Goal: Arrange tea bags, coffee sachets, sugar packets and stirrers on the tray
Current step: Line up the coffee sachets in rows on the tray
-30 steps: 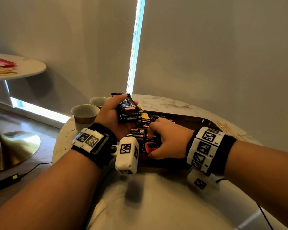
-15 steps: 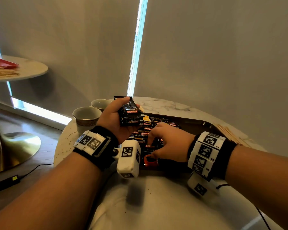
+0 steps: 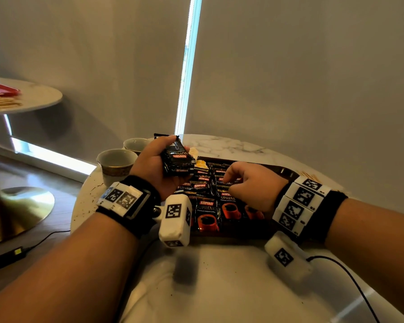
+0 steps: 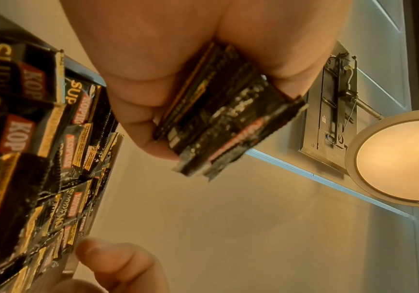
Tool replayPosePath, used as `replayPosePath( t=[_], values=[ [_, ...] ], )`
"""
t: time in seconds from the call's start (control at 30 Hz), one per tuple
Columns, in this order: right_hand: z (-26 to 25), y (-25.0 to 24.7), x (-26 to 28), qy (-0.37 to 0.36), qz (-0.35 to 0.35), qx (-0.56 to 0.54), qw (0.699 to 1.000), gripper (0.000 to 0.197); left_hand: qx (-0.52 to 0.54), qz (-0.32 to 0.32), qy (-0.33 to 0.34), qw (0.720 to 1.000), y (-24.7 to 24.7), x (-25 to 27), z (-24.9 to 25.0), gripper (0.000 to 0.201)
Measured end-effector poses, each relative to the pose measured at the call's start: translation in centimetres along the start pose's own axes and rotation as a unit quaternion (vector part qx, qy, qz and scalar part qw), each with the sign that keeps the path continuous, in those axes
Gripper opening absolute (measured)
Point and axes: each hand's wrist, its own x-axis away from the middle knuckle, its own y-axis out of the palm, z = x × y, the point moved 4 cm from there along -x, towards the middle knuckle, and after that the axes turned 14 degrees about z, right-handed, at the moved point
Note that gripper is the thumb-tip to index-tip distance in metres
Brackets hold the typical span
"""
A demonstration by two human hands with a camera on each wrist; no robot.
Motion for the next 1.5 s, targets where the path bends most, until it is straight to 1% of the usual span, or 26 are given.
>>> replayPosePath(
  t=[0.1,0.17,0.23,0.33,0.4,0.47,0.53,0.63,0.7,0.83,0.87,0.93,1.0,1.07,1.13,1.2,1.23,1.27,1.3,1.37,1.4,1.5],
  values=[
    [0.6,-0.9,0.4,0.018,0.025,-0.041,0.999,0.015,-0.018,-0.021,-0.017,0.999,0.4,0.3,-0.3,0.049],
    [1.3,-1.2,0.5,0.029,0.037,-0.09,0.995,0.016,-0.046,-0.044,-0.025,0.998,0.8,0.8,-0.5,0.048],
    [2.0,-1.5,0.7,0.035,0.046,-0.151,0.987,0.019,-0.059,-0.064,-0.022,0.996,1.3,1.3,-0.8,0.051],
    [2.5,-1.7,1.3,0.028,0.051,-0.241,0.969,0.029,-0.085,-0.085,-0.016,0.993,1.9,1.8,-1.4,0.045],
    [2.9,-1.5,1.7,0.03,0.049,-0.317,0.947,0.038,-0.094,-0.104,-0.021,0.99,2.4,2.4,-2.2,0.046],
    [3.2,-1.2,2.1,0.034,0.044,-0.404,0.913,0.041,-0.089,-0.119,-0.023,0.989,3.1,2.8,-3.0,0.045],
    [3.7,-1.2,2.3,0.029,0.047,-0.468,0.882,0.041,-0.094,-0.121,-0.033,0.988,4.1,3.4,-3.7,0.037],
    [4.2,-1.6,2.7,0.015,0.057,-0.527,0.848,0.04,-0.105,-0.12,-0.051,0.986,6.0,4.0,-4.2,0.028],
    [4.6,-1.7,3.0,0.013,0.062,-0.555,0.829,0.043,-0.12,-0.13,-0.069,0.982,7.3,4.1,-4.5,0.026],
    [6.0,-1.4,3.1,0.022,0.058,-0.618,0.784,0.04,-0.176,-0.163,-0.098,0.966,9.8,3.7,-5.5,0.033],
    [6.4,-1.3,3.0,0.031,0.061,-0.626,0.777,0.04,-0.187,-0.166,-0.102,0.963,10.3,3.5,-5.6,0.035],
    [7.1,-1.3,3.0,0.044,0.06,-0.63,0.773,0.042,-0.197,-0.157,-0.102,0.962,10.7,2.9,-6.0,0.043],
    [7.5,-1.3,2.9,0.048,0.052,-0.621,0.781,0.041,-0.201,-0.139,-0.095,0.965,10.3,2.0,-6.6,0.049],
    [8.0,-1.1,2.8,0.059,0.056,-0.608,0.79,0.038,-0.214,-0.118,-0.089,0.966,9.3,1.5,-7.2,0.05],
    [8.1,-0.8,2.6,0.073,0.045,-0.599,0.796,0.036,-0.236,-0.104,-0.095,0.962,8.4,1.3,-7.6,0.044],
    [8.0,-0.5,2.6,0.086,0.03,-0.593,0.8,0.032,-0.244,-0.101,-0.104,0.959,7.7,1.4,-7.7,0.03],
    [8.0,-0.3,2.7,0.089,0.03,-0.586,0.805,0.031,-0.25,-0.096,-0.106,0.958,7.4,1.5,-7.6,0.024],
    [8.0,-0.2,2.7,0.089,0.037,-0.574,0.813,0.03,-0.258,-0.094,-0.107,0.955,7.4,1.7,-7.6,0.023],
    [8.0,-0.2,2.7,0.087,0.046,-0.56,0.822,0.03,-0.268,-0.092,-0.106,0.953,7.3,1.8,-7.7,0.024],
    [8.1,0.0,2.8,0.089,0.057,-0.543,0.833,0.031,-0.28,-0.079,-0.104,0.951,7.1,1.8,-7.7,0.037],
    [8.1,0.1,2.9,0.095,0.058,-0.545,0.831,0.032,-0.282,-0.072,-0.106,0.951,6.9,1.8,-7.7,0.043],
    [8.0,0.1,3.2,0.107,0.056,-0.553,0.825,0.037,-0.277,-0.07,-0.108,0.952,7.0,1.9,-7.6,0.044]
  ],
)
